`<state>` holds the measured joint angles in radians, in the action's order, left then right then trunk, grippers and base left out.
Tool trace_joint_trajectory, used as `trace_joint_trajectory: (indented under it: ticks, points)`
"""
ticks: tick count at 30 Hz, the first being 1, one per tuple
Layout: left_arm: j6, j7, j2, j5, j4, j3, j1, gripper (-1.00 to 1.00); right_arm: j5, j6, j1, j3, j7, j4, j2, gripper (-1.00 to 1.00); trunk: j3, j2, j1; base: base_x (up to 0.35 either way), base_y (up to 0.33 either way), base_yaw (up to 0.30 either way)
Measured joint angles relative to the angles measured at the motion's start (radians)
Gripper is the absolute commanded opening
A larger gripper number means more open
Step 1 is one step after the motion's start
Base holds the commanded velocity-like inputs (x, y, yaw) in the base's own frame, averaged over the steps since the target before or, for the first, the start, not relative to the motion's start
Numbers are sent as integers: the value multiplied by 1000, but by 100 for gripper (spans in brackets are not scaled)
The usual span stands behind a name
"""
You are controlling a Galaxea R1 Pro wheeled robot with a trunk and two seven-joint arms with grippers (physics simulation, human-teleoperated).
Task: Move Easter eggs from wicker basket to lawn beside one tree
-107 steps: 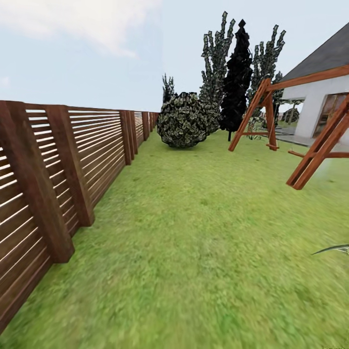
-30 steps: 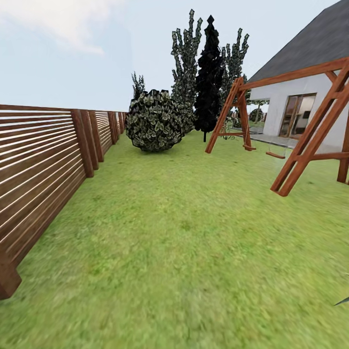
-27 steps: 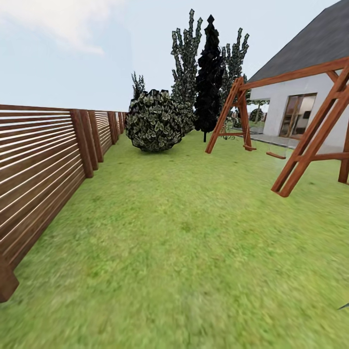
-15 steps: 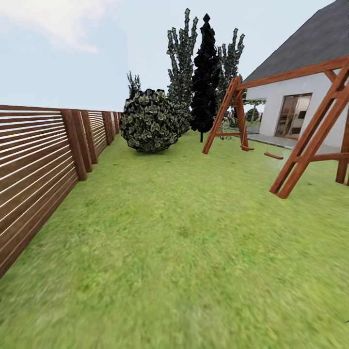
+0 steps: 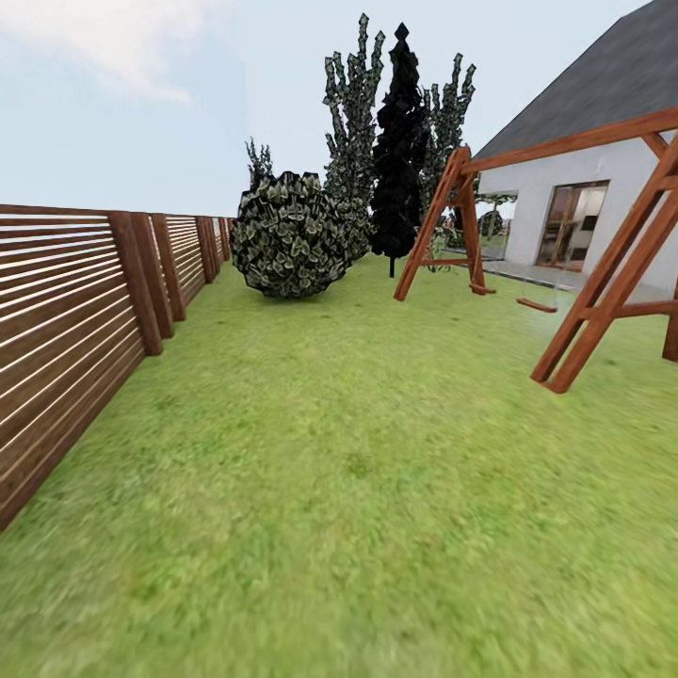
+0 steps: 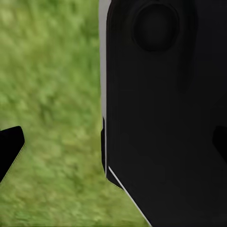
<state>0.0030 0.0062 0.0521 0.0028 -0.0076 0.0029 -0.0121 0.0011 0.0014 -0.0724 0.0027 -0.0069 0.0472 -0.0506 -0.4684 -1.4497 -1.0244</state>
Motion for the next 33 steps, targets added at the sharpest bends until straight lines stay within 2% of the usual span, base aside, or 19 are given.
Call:
trace_joint_trajectory:
  ticks: [7, 14, 33]
  points:
    - [0, 0, 0, 0, 0, 0, 0, 100, 0, 0, 0, 0, 0, 0, 0, 100, 0, 0, 0, 330, 0, -5]
    - [0, 0, 0, 0, 0, 0, 0, 100, -1, 0, 0, 0, 0, 0, 0, 100, 0, 0, 0, 330, 0, -152]
    - [0, 0, -1, 0, 0, 0, 0, 100, -1, 0, 0, 0, 0, 0, 2, 100, 0, 0, 0, 330, 0, -4]
